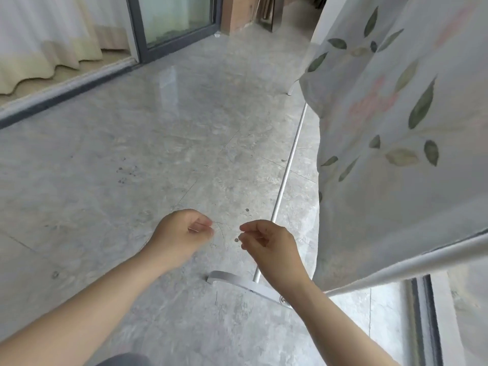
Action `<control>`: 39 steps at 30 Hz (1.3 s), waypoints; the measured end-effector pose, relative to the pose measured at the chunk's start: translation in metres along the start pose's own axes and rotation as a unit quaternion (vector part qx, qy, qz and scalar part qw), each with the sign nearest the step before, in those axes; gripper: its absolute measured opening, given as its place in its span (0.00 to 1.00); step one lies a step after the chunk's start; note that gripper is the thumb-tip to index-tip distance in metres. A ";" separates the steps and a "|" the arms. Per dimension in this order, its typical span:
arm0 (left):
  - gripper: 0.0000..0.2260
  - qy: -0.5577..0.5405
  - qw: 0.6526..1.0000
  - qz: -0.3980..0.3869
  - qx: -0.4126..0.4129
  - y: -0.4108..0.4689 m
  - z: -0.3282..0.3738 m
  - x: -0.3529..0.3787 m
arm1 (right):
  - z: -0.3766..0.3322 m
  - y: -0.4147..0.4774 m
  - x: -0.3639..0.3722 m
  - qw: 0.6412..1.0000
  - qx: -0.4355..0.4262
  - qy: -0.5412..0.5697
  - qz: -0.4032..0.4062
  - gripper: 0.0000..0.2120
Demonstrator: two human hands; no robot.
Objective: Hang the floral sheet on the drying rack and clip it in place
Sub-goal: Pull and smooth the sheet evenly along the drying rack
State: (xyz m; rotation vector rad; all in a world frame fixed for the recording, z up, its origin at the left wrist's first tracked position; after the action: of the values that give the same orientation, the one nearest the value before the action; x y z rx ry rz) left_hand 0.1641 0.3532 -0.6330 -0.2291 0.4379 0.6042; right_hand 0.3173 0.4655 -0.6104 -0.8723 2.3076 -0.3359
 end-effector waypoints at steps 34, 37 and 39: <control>0.04 -0.069 0.991 0.071 0.091 -0.094 0.572 -0.373 | -0.549 -0.324 -0.250 0.992 -0.076 0.091 0.042 0.06; 0.04 -0.060 0.986 0.076 0.137 -0.092 0.619 -0.379 | -0.573 -0.348 -0.285 0.985 -0.112 0.115 0.069 0.06; 0.04 -0.055 0.982 0.071 0.166 -0.096 0.650 -0.377 | -0.586 -0.366 -0.310 0.979 -0.138 0.121 0.085 0.06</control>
State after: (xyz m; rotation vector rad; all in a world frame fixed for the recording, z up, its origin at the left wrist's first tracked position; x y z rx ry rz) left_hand 0.1572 0.3051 0.1225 0.1540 0.4423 0.6699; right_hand 0.3001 0.4049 0.1444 -0.7920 2.6804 -0.0467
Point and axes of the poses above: each hand's wrist, its own y-axis towards the middle knuckle, its own x-axis out of the palm, z = x × y, the point moved 9 cm from there along y, towards the middle knuckle, and after that the axes turned 14 degrees about x, right-handed, at the moved point
